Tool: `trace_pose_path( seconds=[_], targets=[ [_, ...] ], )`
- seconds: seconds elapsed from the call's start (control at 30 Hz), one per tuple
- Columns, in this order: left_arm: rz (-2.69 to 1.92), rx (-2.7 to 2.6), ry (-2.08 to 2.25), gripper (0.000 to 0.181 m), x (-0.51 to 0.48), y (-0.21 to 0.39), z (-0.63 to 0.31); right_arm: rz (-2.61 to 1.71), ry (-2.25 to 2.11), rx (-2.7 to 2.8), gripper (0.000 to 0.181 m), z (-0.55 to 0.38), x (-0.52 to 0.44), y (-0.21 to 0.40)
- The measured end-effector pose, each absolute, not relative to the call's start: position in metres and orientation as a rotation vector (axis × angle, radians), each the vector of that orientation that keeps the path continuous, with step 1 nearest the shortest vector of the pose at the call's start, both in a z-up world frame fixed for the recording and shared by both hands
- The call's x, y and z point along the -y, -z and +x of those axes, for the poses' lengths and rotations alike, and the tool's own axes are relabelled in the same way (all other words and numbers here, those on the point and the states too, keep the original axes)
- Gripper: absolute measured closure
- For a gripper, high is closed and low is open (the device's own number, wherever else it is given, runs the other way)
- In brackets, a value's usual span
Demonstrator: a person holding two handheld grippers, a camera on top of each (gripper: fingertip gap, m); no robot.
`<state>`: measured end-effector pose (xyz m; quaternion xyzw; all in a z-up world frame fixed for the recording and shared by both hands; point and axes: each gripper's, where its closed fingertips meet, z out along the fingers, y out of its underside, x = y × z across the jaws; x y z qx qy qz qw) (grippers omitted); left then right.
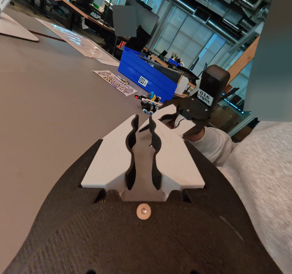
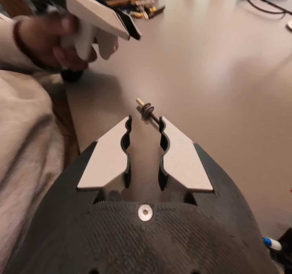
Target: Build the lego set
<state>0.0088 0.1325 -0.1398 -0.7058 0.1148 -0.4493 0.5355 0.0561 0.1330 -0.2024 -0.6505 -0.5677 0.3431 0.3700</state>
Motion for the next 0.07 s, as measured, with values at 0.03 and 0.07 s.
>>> trace_pose_path(
  seconds=[0.03,0.07],
  targets=[
    [-1.686,-0.258,1.081,0.17,-0.1332,0.1407,0.008,-1.689,-0.824,1.468,0.148,0.0536,-0.1359,0.2079],
    [-1.693,-0.24,1.083,0.17,-0.1345,0.1425,0.0067,-1.695,-0.78,1.466,0.148,0.0505,-0.1404,0.2103]
  ],
)
